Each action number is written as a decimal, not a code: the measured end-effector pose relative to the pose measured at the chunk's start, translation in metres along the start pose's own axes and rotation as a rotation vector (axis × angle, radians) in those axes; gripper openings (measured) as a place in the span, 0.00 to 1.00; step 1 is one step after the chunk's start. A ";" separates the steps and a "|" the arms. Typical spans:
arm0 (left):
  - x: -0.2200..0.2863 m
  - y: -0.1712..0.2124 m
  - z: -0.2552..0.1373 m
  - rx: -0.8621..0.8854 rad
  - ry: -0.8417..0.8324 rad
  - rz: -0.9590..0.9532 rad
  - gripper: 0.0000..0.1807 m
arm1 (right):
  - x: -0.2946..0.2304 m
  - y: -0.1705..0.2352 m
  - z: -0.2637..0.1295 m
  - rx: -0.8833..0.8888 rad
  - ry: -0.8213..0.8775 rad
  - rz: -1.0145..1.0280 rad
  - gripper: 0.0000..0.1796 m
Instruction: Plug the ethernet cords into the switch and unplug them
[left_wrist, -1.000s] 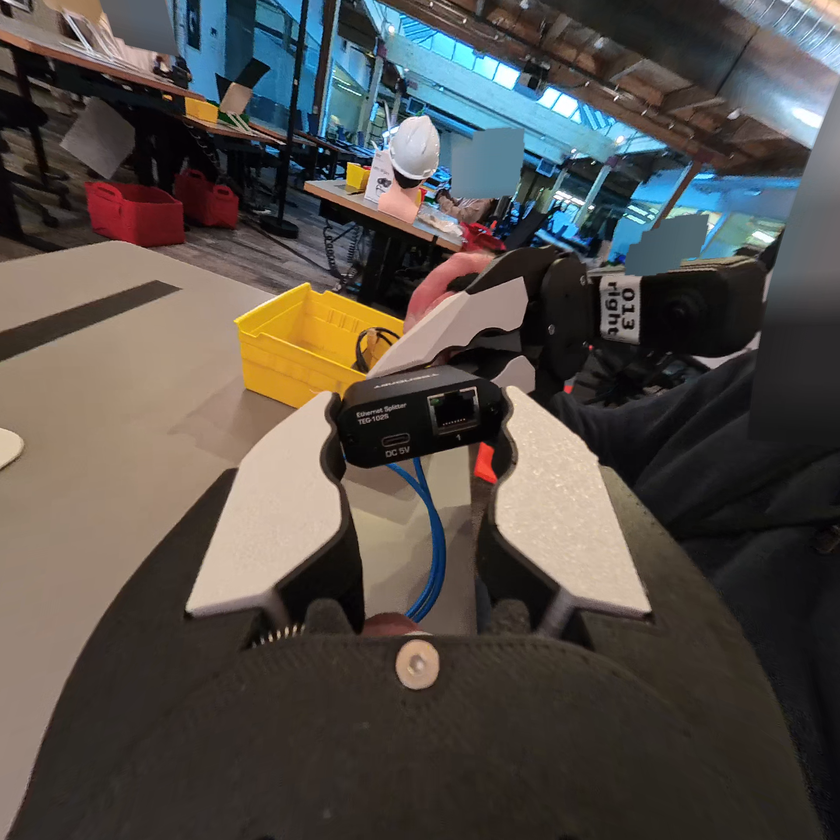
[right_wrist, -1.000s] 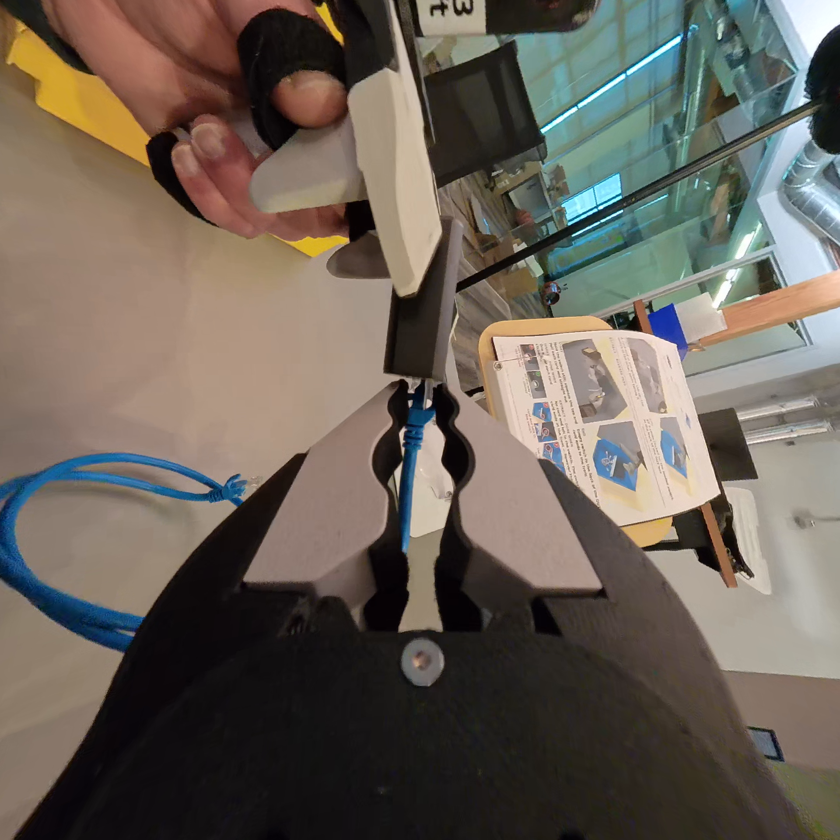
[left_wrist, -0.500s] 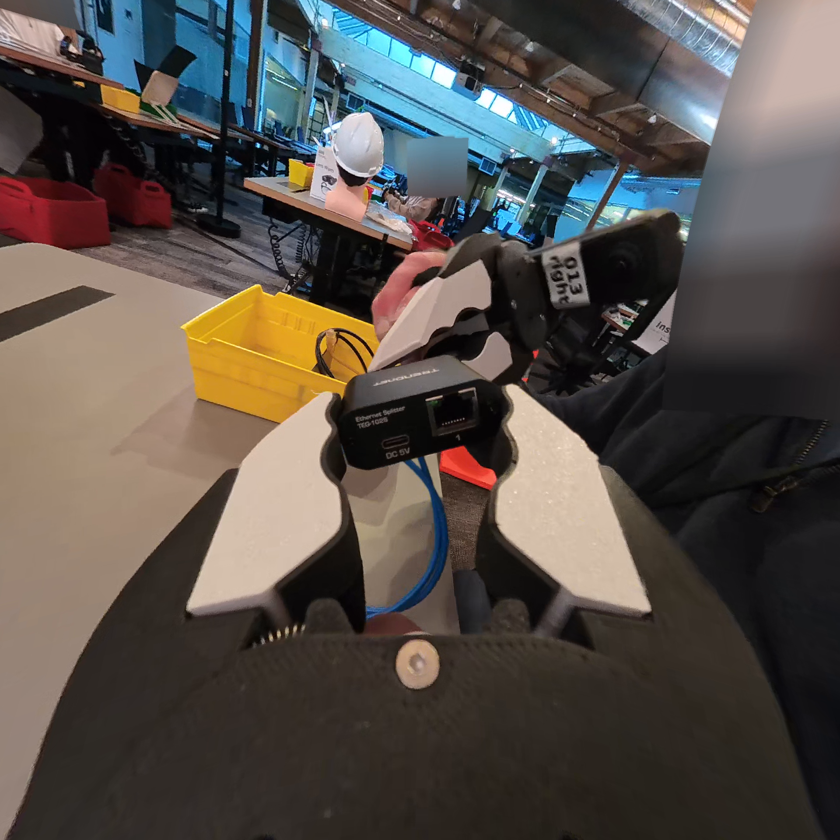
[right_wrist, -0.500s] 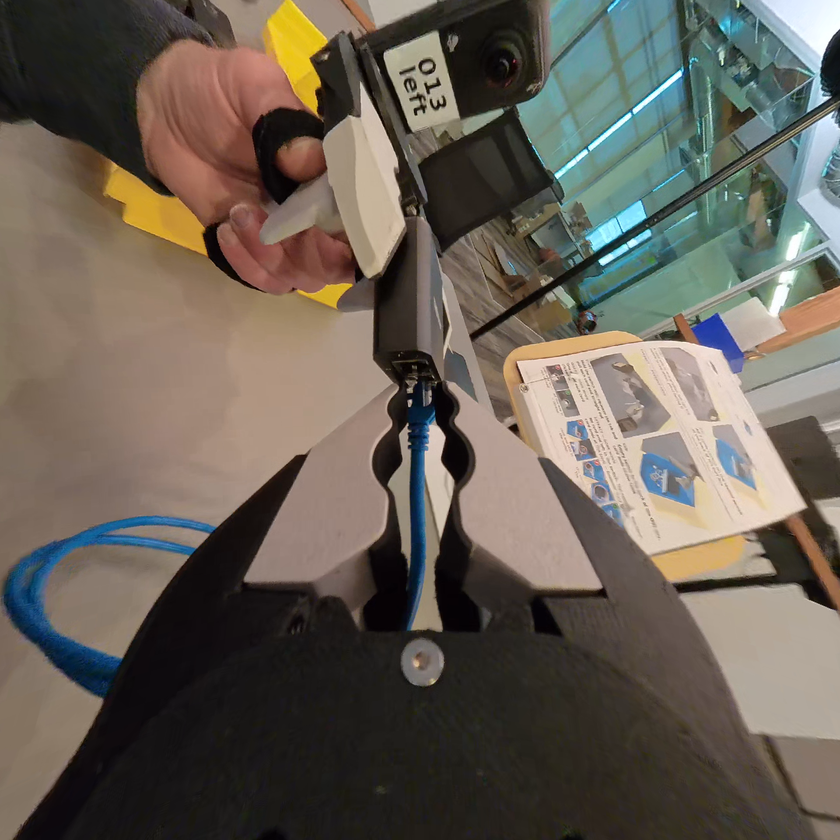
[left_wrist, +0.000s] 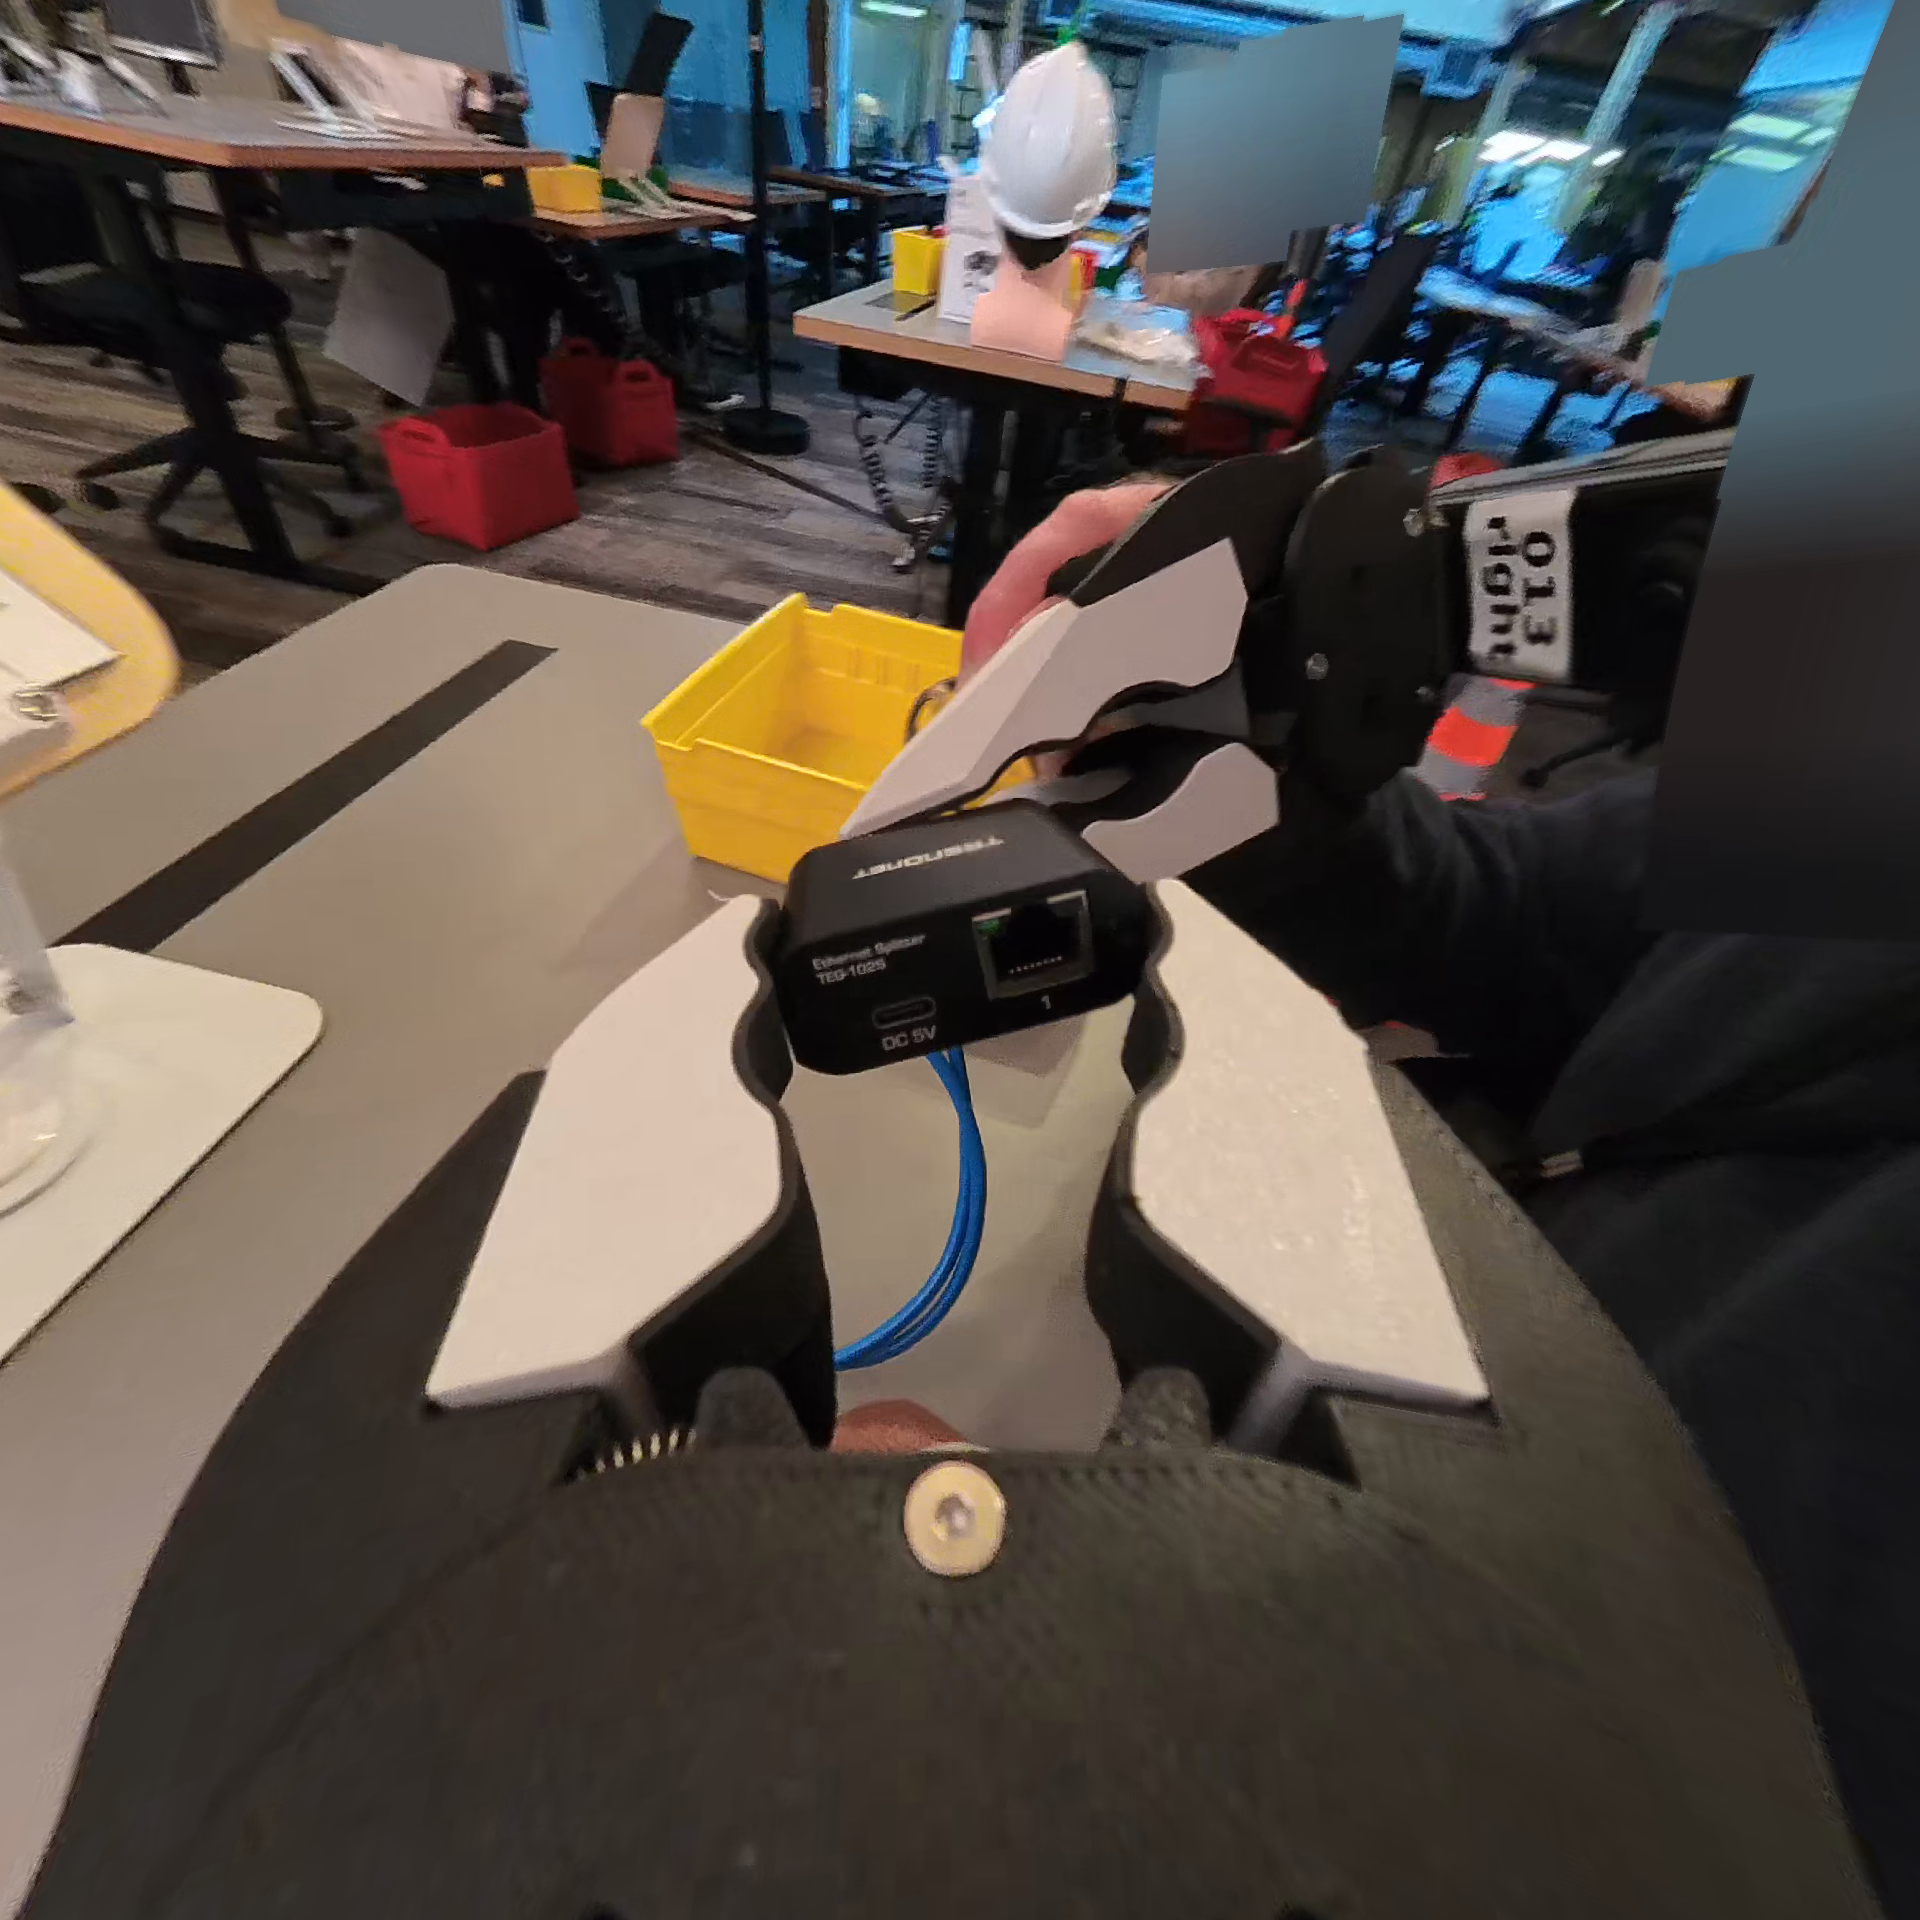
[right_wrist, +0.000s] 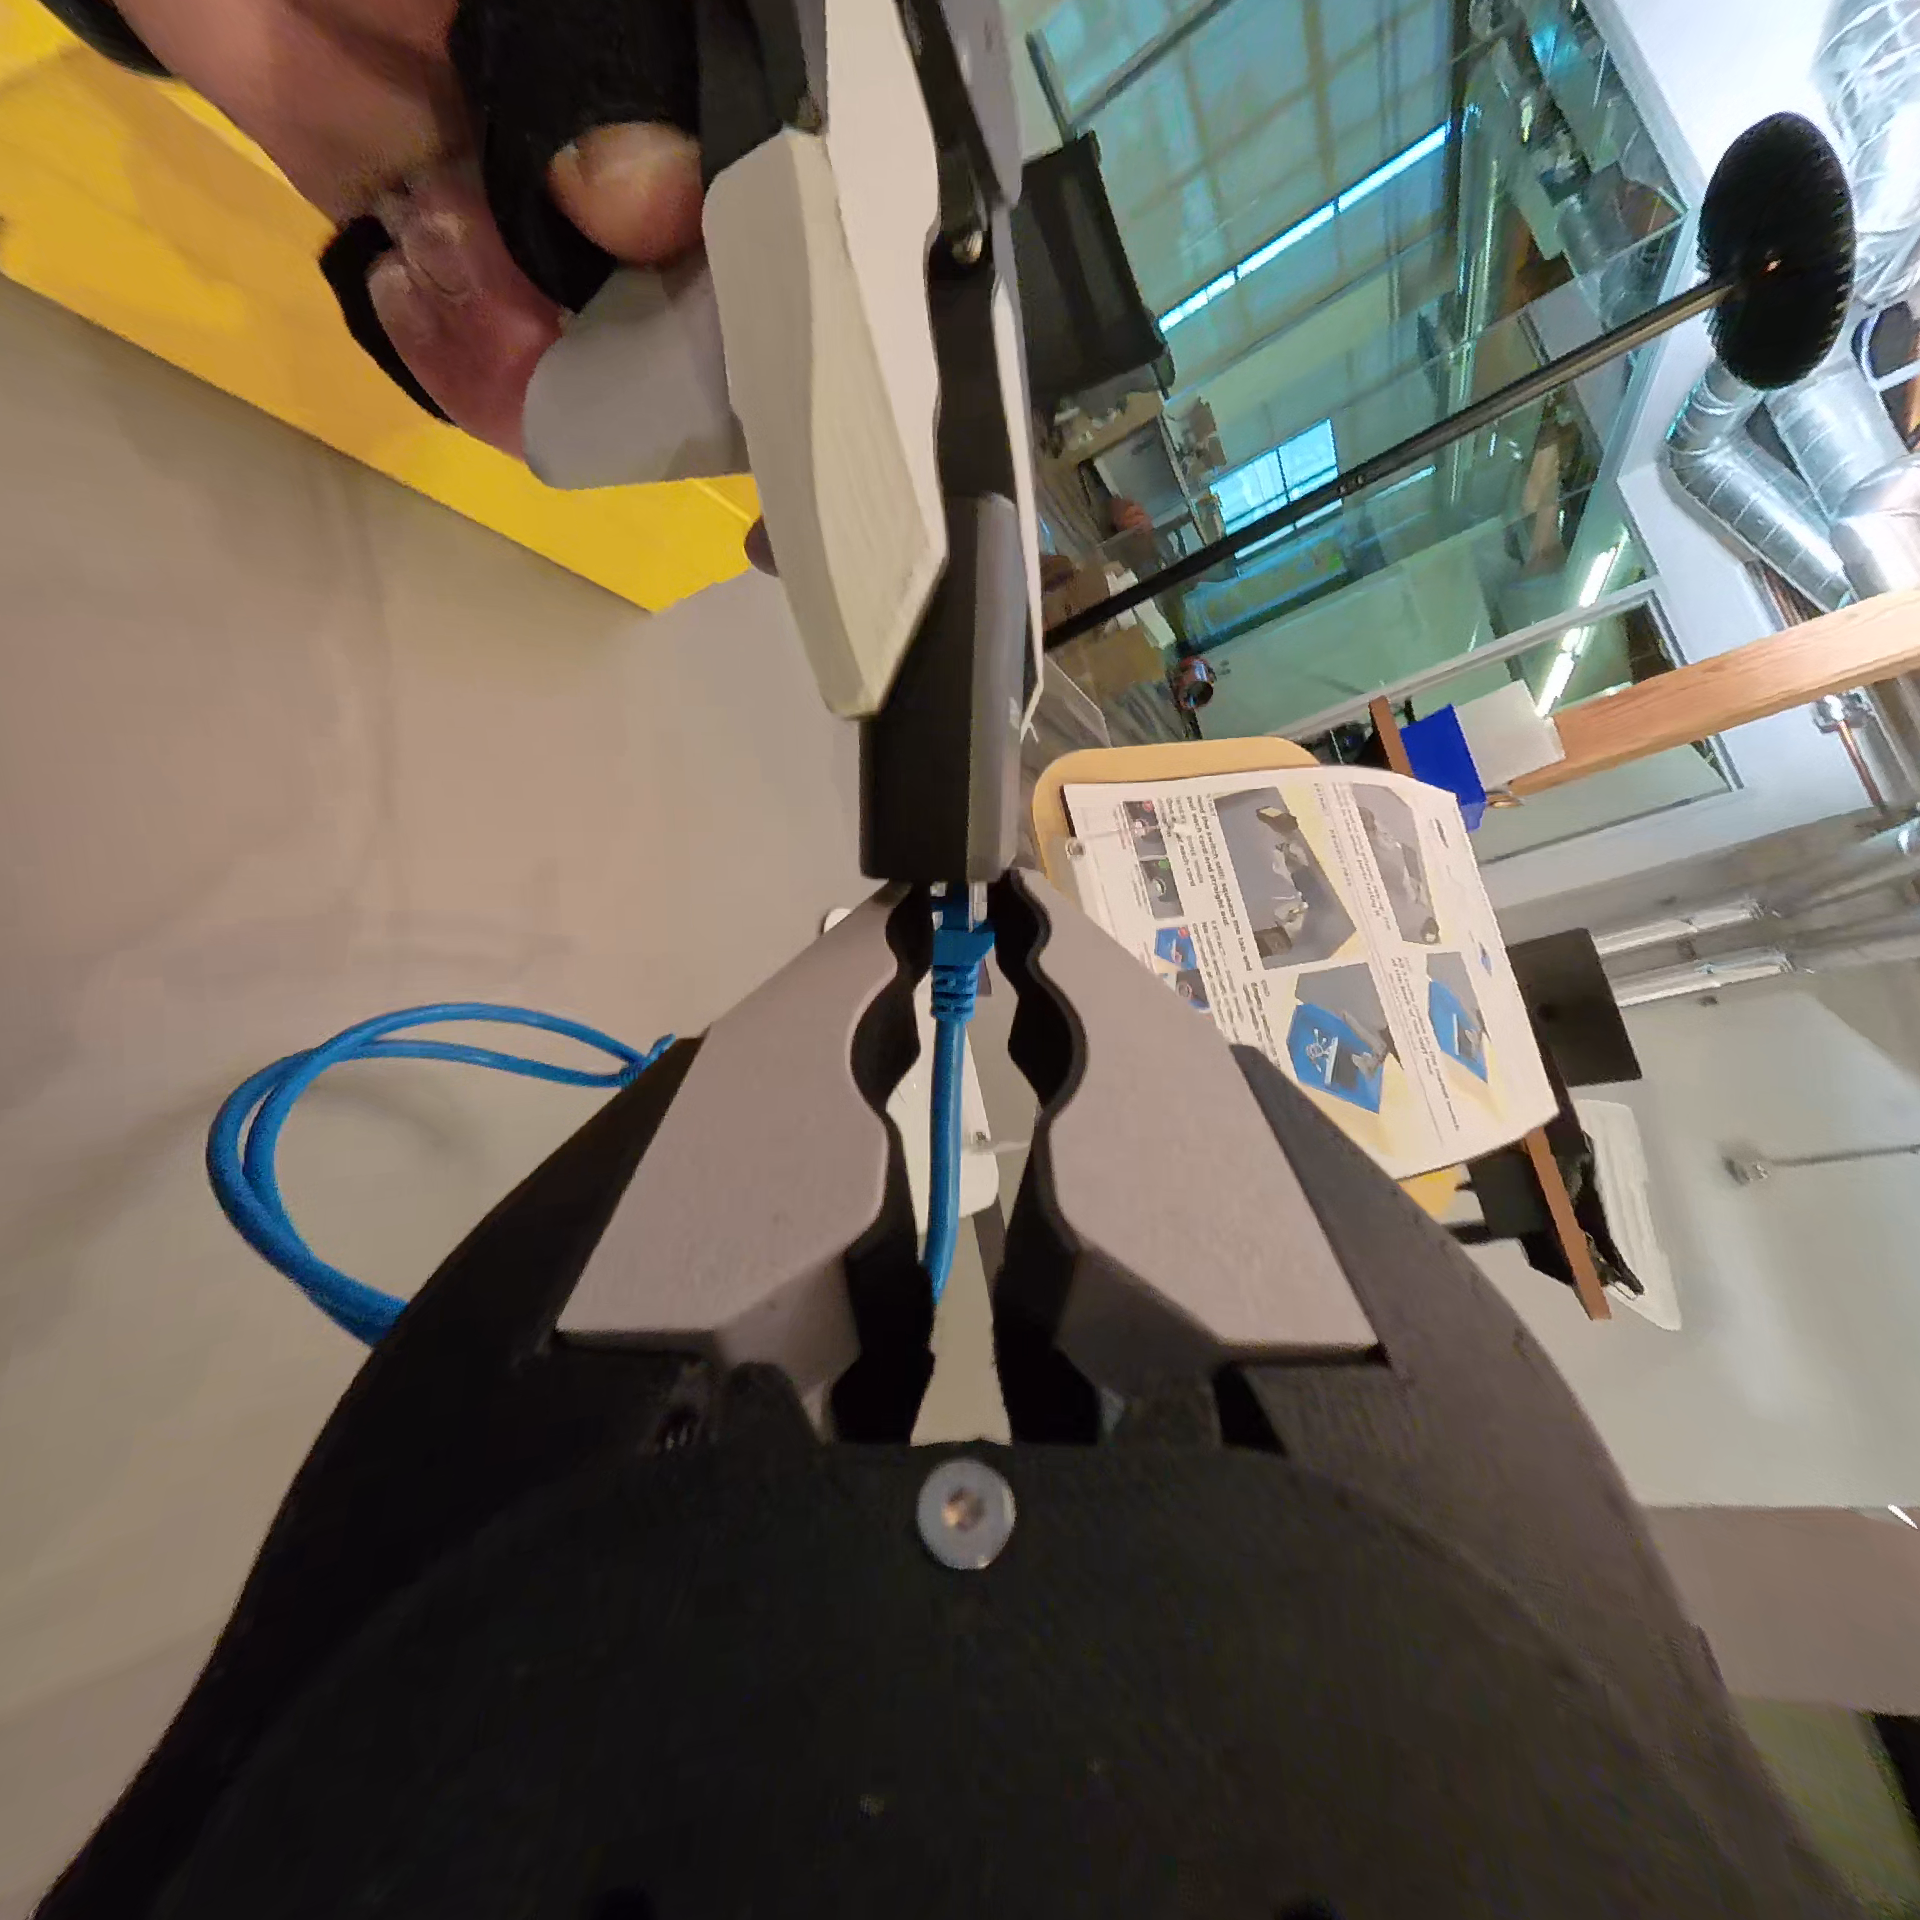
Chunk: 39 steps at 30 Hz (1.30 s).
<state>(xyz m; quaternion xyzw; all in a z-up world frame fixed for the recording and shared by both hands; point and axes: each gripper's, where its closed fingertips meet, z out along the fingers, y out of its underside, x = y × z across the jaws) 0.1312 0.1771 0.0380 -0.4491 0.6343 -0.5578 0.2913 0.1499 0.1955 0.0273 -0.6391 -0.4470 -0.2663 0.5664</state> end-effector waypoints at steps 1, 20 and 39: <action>0.001 -0.001 -0.001 0.012 0.043 -0.029 0.35 | 0.000 -0.002 -0.002 0.002 -0.004 -0.015 0.06; 0.007 0.008 0.003 -0.027 0.116 -0.033 0.35 | -0.007 0.001 -0.011 -0.019 -0.045 -0.016 0.06; 0.009 0.008 0.003 0.048 0.216 -0.140 0.35 | -0.015 0.001 -0.010 0.008 -0.046 -0.025 0.07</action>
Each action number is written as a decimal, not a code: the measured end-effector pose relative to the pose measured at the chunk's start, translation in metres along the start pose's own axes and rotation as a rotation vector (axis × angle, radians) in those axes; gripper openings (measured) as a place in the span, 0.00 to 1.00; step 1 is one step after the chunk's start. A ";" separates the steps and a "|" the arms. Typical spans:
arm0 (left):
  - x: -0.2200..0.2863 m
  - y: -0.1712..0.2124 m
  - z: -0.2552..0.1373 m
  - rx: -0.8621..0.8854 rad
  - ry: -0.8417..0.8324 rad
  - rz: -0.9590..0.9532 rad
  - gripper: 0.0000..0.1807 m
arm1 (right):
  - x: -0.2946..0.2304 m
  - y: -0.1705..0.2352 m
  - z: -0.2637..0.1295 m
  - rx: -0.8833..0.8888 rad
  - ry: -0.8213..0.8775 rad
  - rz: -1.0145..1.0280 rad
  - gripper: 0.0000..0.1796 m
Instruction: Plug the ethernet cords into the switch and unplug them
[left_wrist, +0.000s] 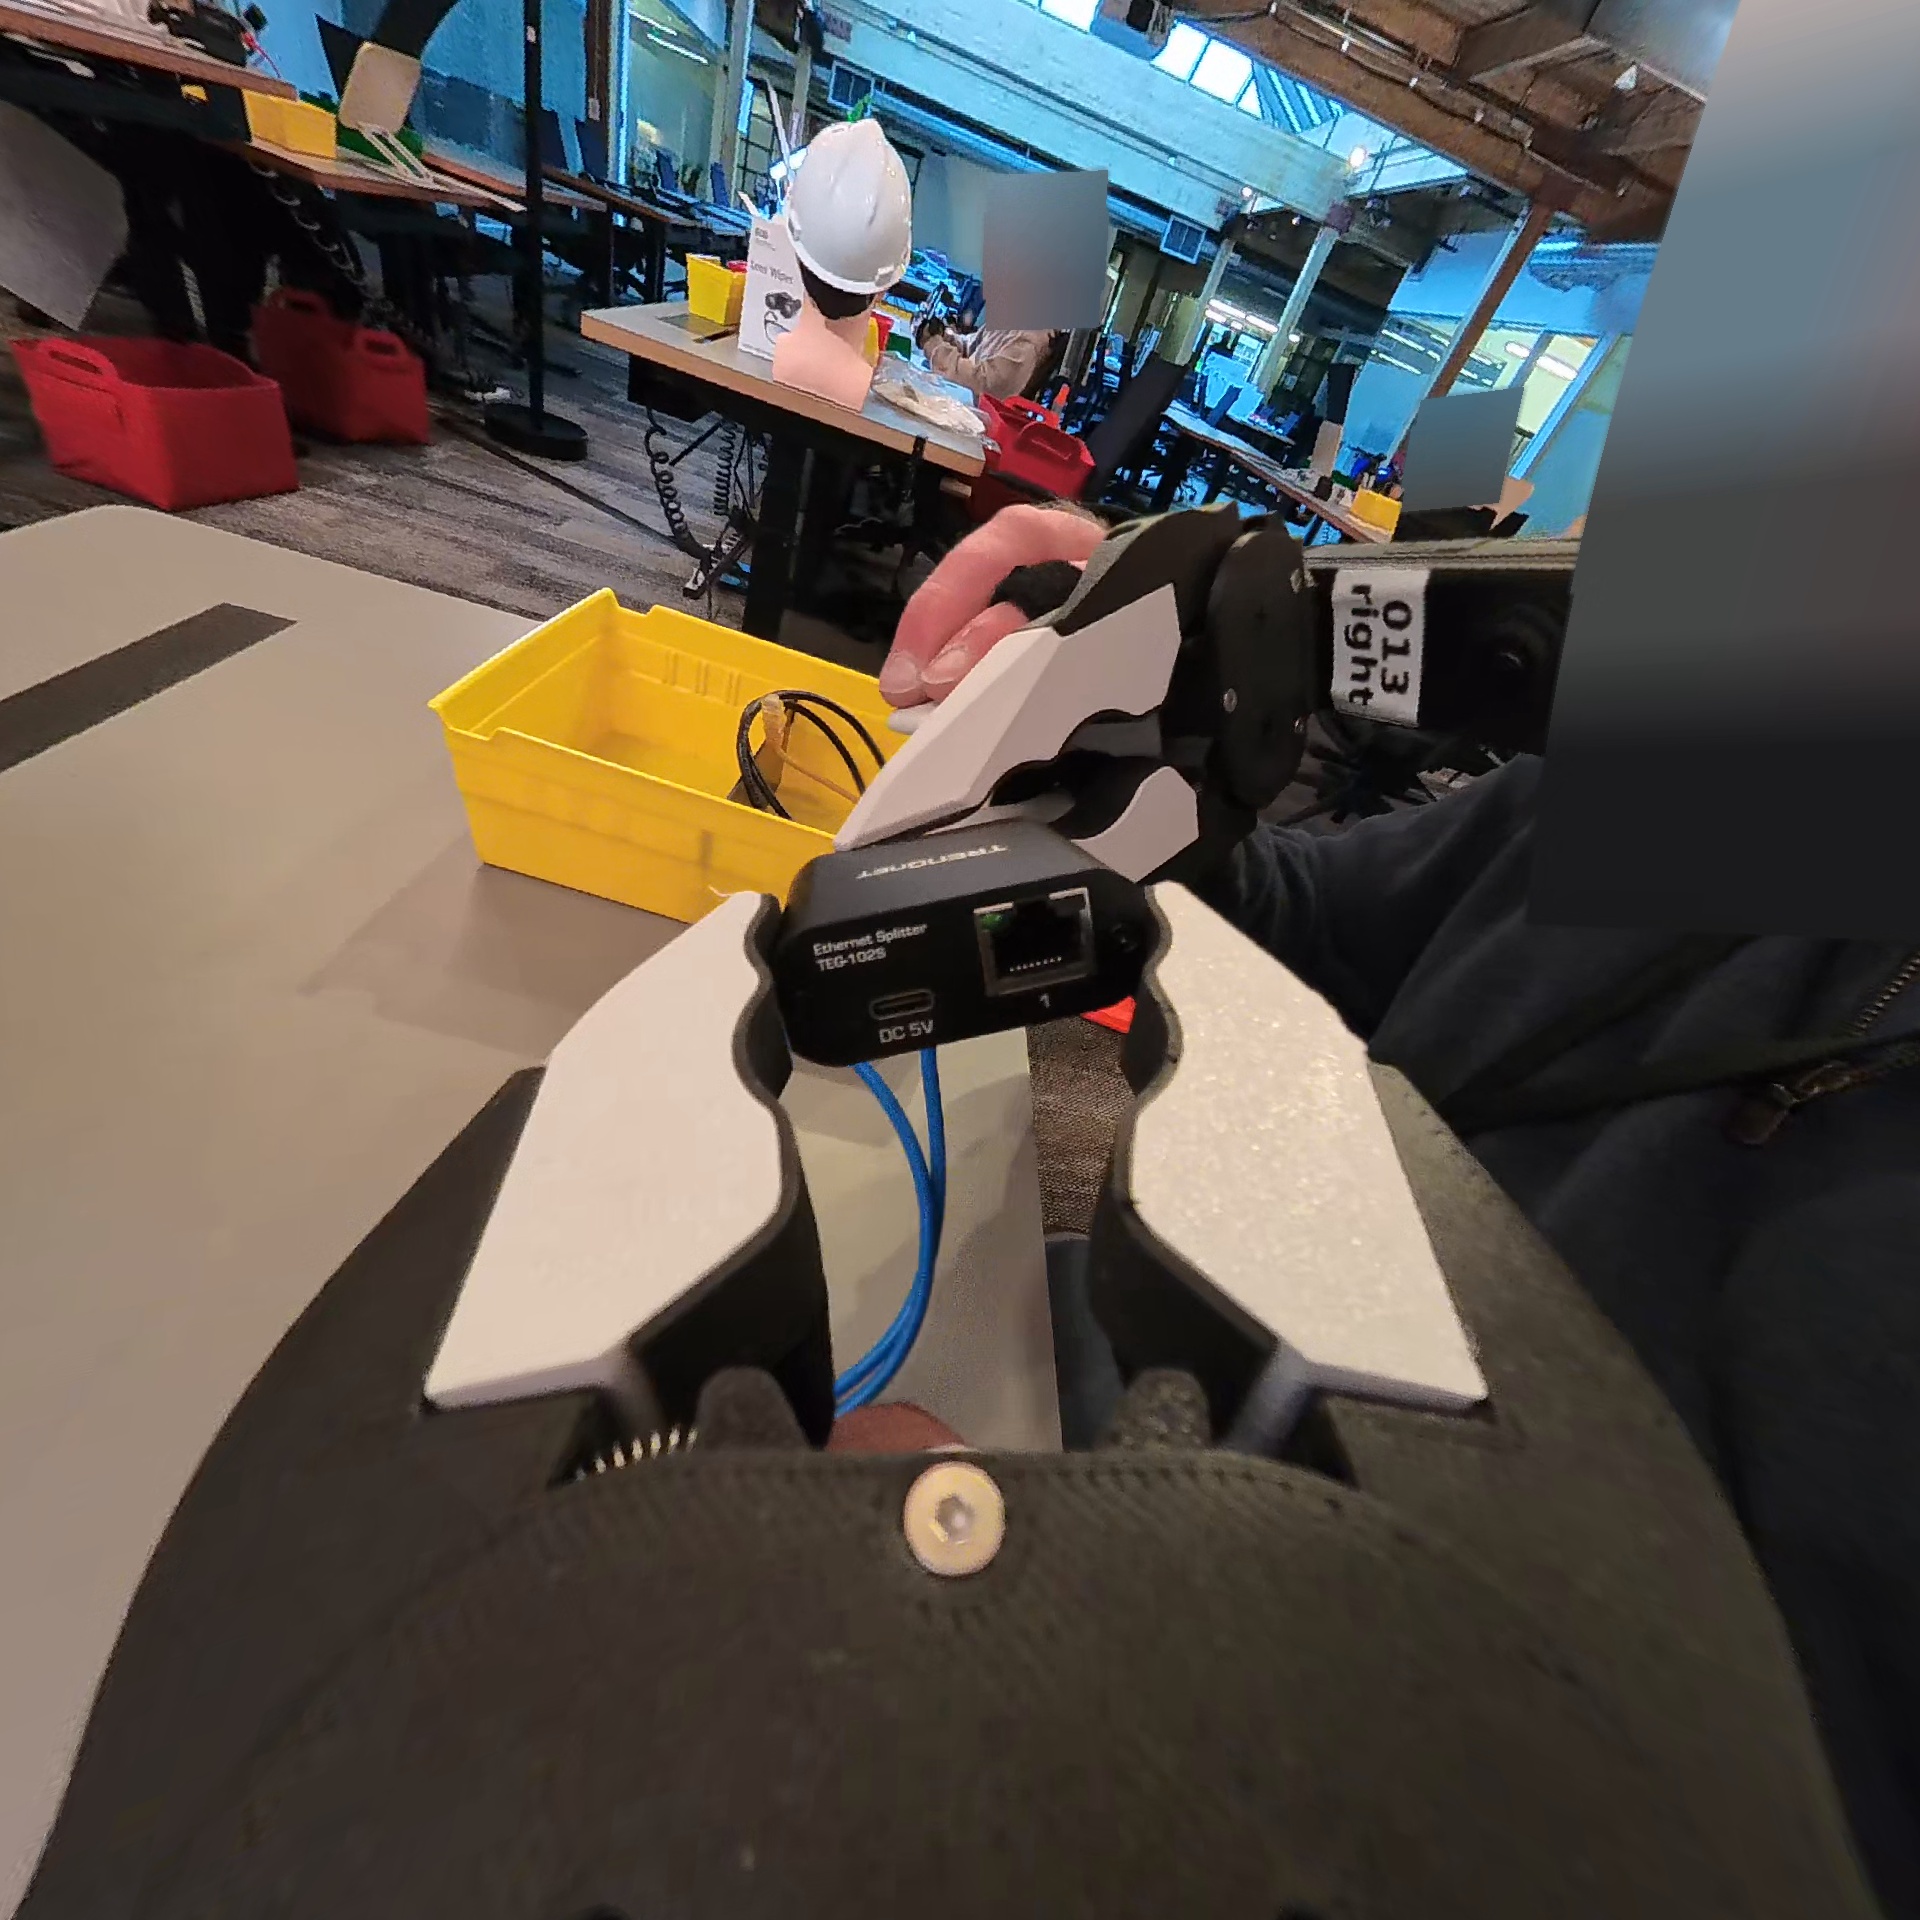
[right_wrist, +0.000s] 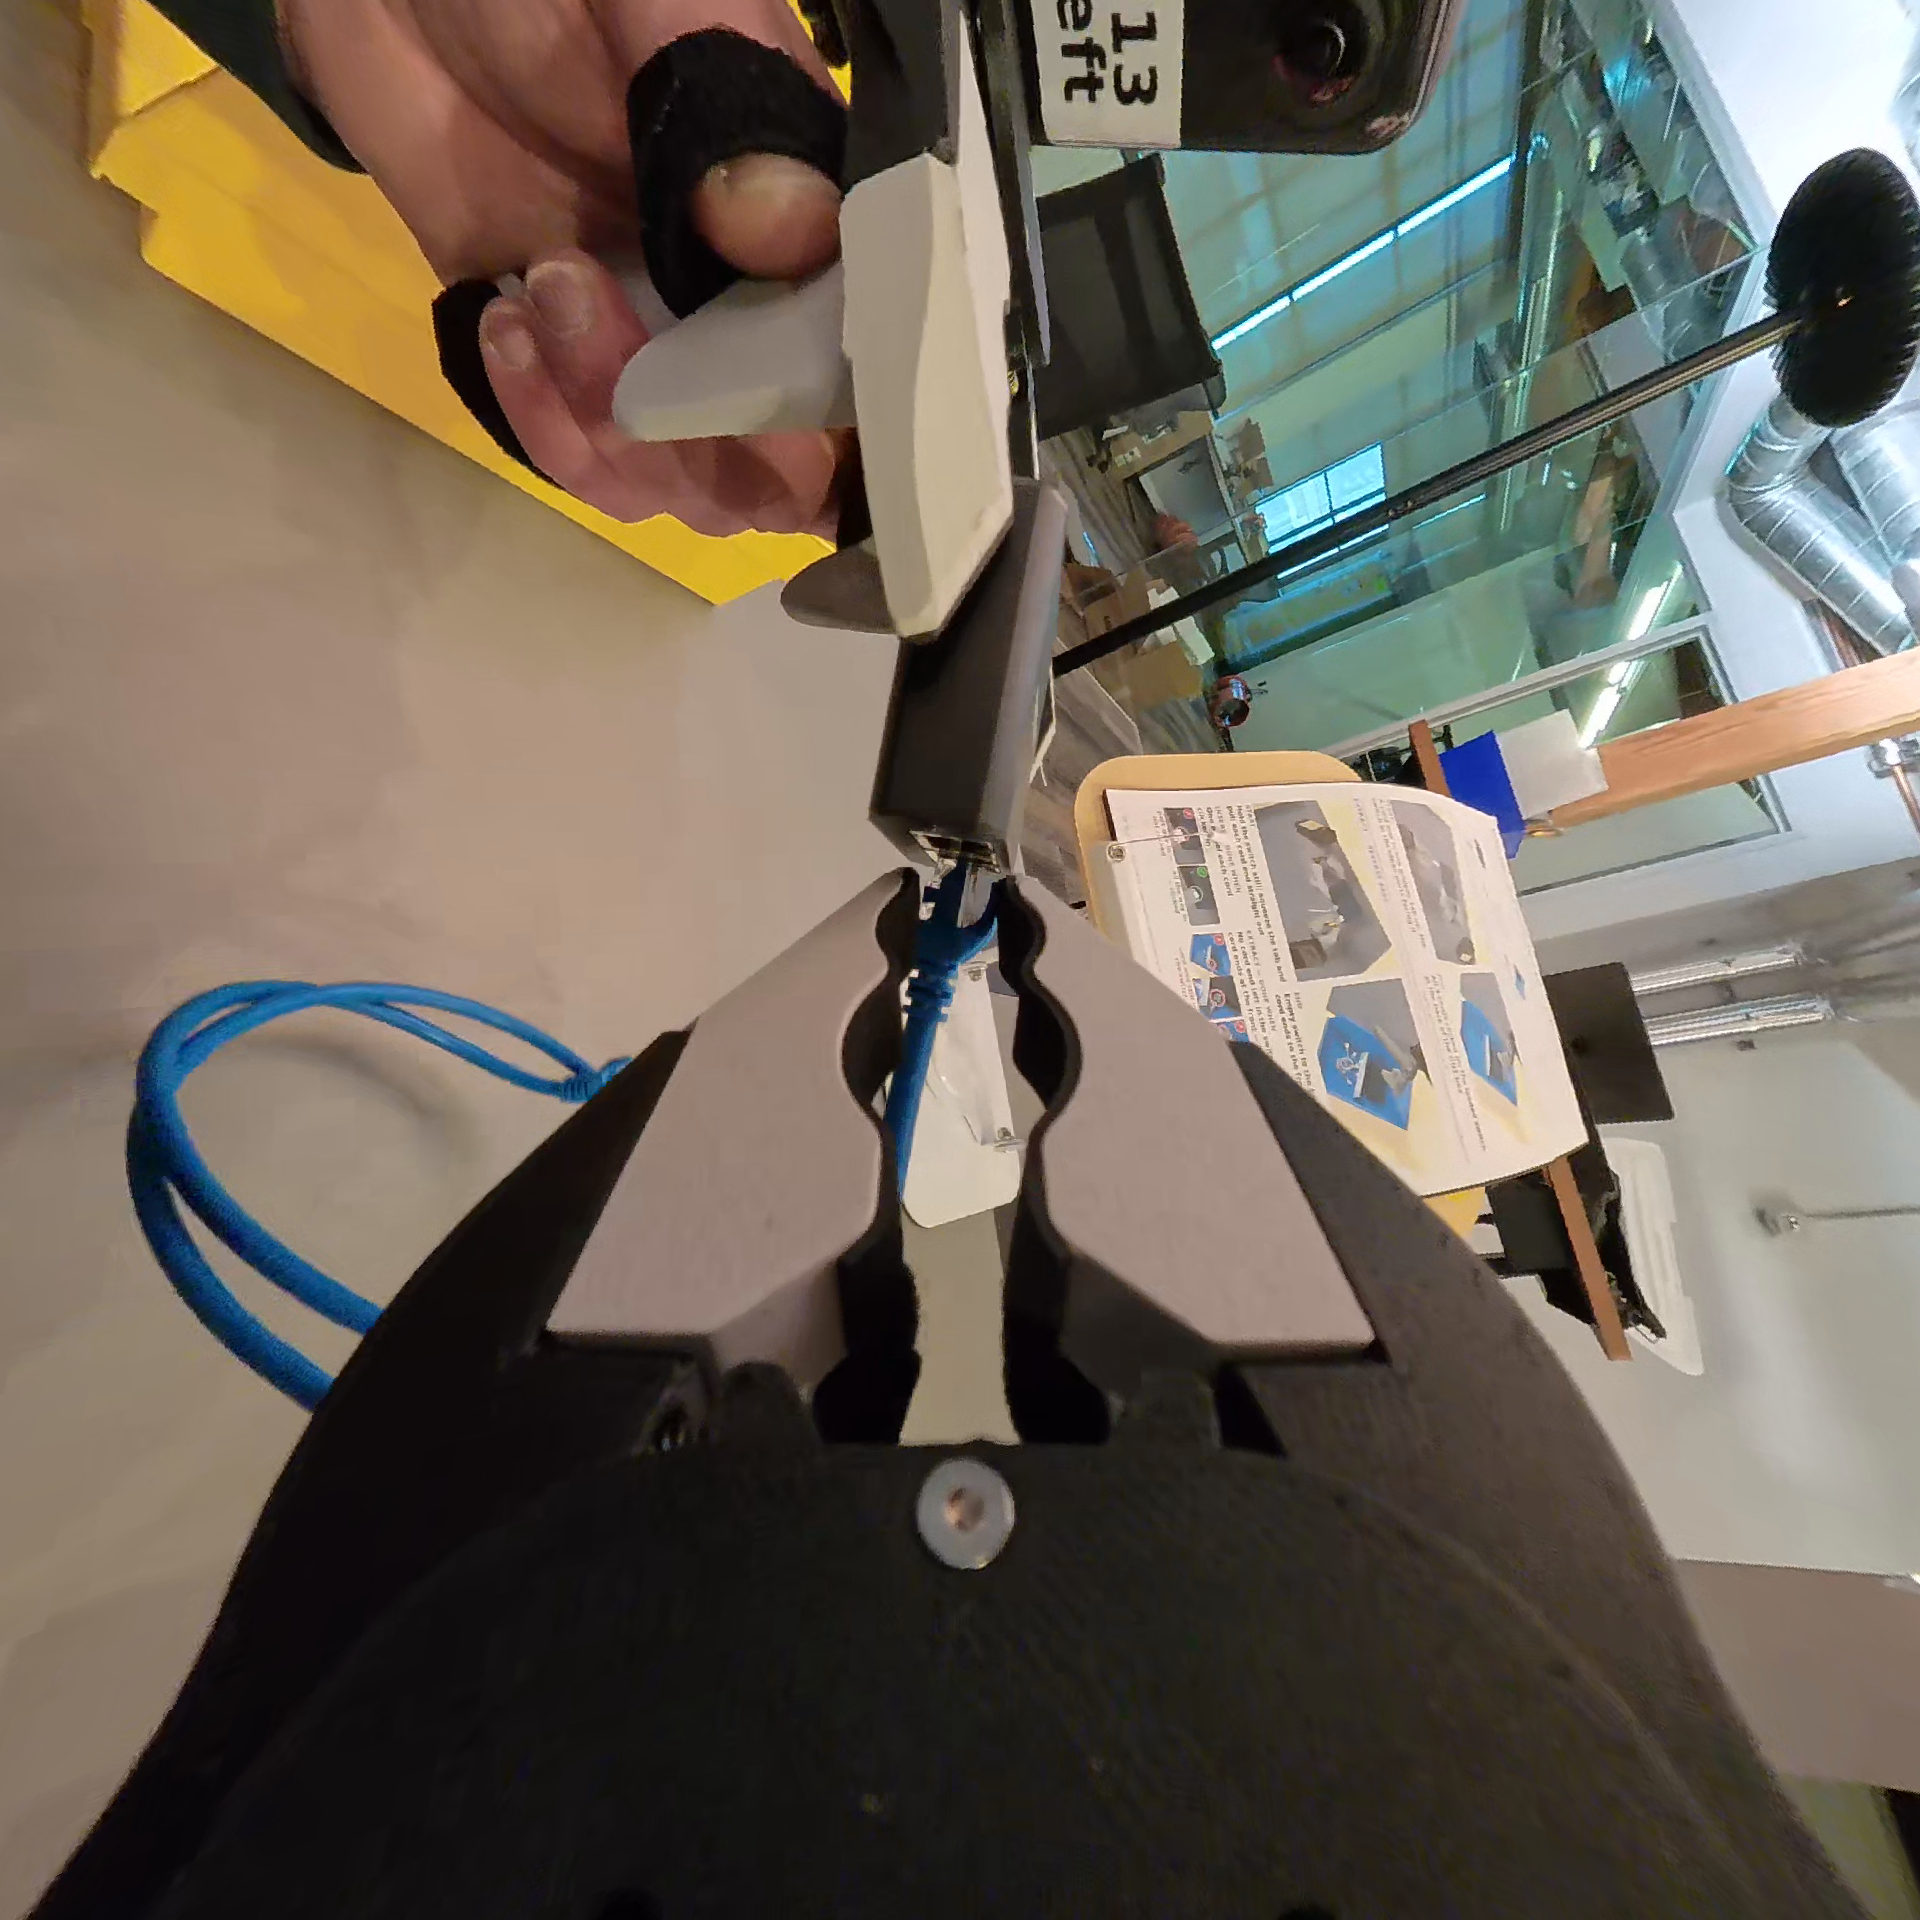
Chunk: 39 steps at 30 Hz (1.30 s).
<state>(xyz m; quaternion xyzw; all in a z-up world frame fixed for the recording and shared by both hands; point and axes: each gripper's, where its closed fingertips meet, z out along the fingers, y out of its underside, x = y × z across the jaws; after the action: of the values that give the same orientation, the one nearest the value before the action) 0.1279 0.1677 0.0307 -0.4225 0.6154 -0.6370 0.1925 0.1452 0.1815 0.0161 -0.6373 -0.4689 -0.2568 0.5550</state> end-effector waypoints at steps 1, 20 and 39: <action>0.000 -0.001 0.000 0.003 0.001 -0.001 0.35 | 0.001 0.000 0.000 0.000 0.006 -0.001 0.08; -0.007 0.008 0.005 -0.028 -0.050 -0.002 0.35 | -0.012 0.013 0.002 -0.181 -0.053 -0.237 0.06; -0.029 -0.013 -0.031 0.054 -0.106 0.010 0.35 | 0.089 0.047 -0.054 -0.226 0.180 0.050 0.06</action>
<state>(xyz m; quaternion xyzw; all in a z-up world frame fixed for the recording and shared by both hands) 0.1240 0.2108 0.0377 -0.4474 0.5890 -0.6290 0.2394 0.2350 0.1608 0.0833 -0.6814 -0.3693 -0.3502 0.5260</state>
